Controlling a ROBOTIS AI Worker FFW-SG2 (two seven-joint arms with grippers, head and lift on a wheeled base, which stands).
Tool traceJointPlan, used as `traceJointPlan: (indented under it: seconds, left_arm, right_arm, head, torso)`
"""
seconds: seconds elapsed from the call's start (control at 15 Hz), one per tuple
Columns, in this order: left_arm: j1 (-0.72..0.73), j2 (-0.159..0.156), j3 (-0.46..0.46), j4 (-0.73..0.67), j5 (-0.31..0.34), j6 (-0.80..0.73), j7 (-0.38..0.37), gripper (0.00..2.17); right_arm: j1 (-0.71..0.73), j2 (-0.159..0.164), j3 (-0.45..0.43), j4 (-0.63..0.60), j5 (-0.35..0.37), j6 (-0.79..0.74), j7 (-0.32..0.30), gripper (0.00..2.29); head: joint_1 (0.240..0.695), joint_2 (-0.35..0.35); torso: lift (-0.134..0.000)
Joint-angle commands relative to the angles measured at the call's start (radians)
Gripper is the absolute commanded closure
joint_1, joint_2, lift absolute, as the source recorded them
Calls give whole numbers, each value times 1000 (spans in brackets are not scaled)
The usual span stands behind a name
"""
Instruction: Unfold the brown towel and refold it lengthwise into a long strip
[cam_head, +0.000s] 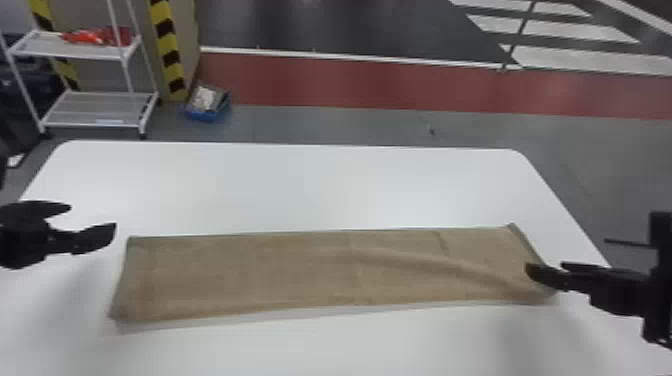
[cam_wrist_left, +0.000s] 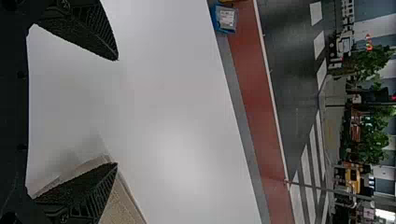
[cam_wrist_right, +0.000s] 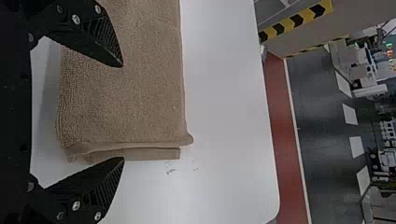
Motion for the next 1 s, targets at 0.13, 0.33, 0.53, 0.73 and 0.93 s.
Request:
traceJointPlan:
  seconds: [0.13,0.33,0.53,0.73,0.93]
  left_arm:
    - [7,1,5,0,2,-3,0,76]
    - [11,1,9,0,5,-6,0,80]
    - [37,-7,38,-35,35,-6,0,80]
    - [108,-59,126,-143,170,0,20,80]
    - [218,-139,175,-253,347,-43,153,56]
  right_arm:
    - [-23,-11,63,103,43,-31,-14,87]
    - [-20,-11,63,111,48,-37,-15,87]
    - [-3,-5,26,55,25,-19,-14,90]
    - [59,88,-60,-159,-126,-6,-17,80]
    - [141,213,-66,-322,-278,-65,-86,76]
  head:
    - [695,-114]
    - [695,-109]
    - [695,-109]
    - [695,-109]
    - [695,-84]
  torso:
    - [-123]
    - [-123]
    - [-123]
    - [-123]
    - [-123]
